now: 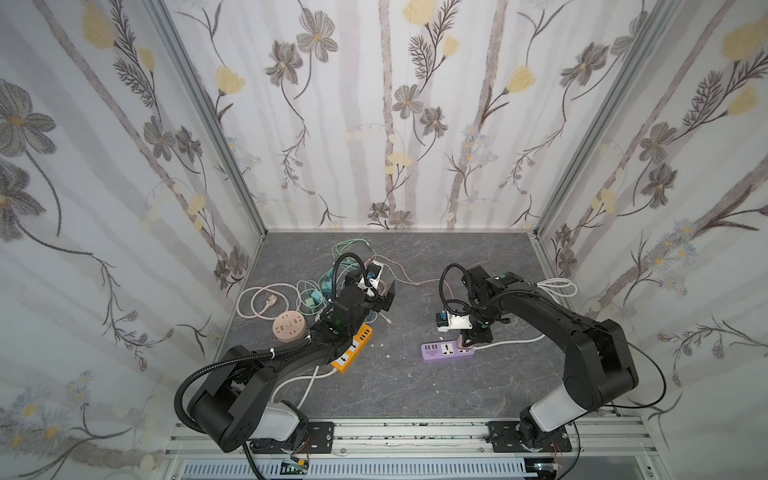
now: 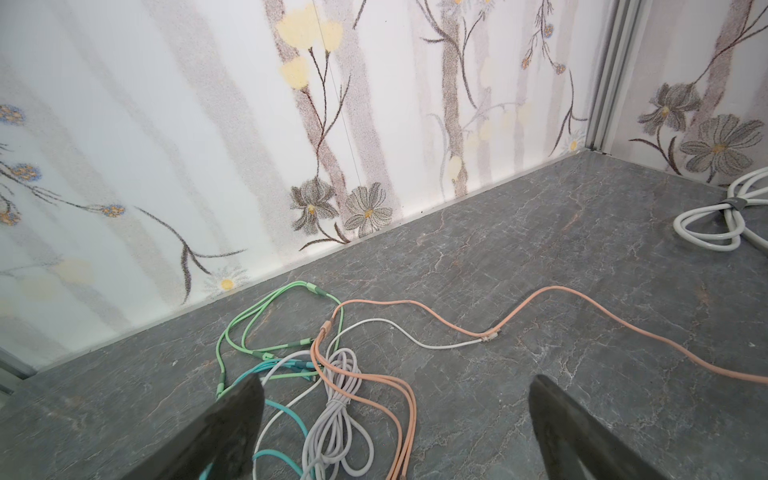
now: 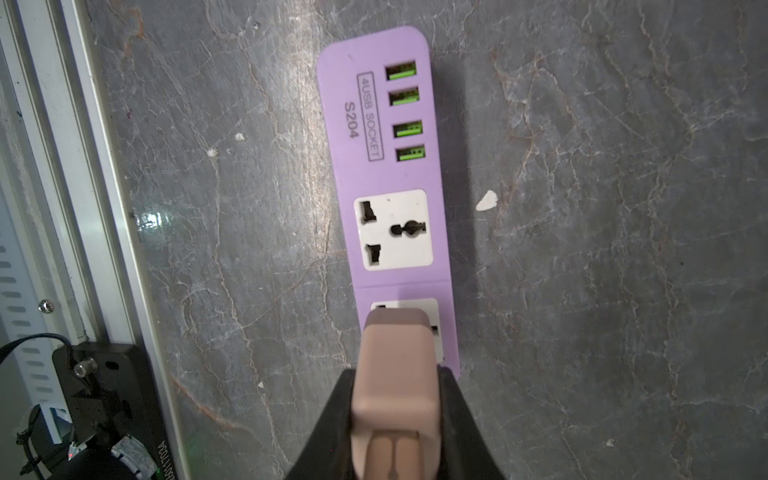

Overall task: Insert the plug
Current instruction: 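Lower the pink charger into the purple strip's socket nearest the robot with the right gripper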

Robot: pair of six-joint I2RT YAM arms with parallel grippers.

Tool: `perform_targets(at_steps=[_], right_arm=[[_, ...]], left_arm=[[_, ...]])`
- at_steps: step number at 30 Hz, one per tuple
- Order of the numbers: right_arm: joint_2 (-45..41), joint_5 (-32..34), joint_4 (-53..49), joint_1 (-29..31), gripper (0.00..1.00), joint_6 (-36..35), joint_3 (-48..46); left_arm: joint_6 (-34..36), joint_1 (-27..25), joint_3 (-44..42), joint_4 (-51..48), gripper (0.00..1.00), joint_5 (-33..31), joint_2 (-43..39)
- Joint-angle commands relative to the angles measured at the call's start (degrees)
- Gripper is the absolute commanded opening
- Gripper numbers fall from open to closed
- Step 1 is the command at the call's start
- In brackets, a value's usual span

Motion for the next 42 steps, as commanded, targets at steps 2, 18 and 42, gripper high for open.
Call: perform_targets(at_steps=[2,18,42], right_arm=[[-0.30,-0.57,1.43,0.01,0.00,-2.69,-1.26],[-2.71,2.22,2.84,0.58,0.00,-4.46,-4.28],[-4.11,3.71,3.64,4.32,0.98,2.26,-6.34]], left_arm=[[-0.85,0.27,-0.09,1.94,1.00,-0.56,-0.45],[-0.74,0.64,-0.35,1.89,1.00,0.24,-0.01],[-1.36,1.03,0.95,-0.24,1.00,-0.09,1.04]])
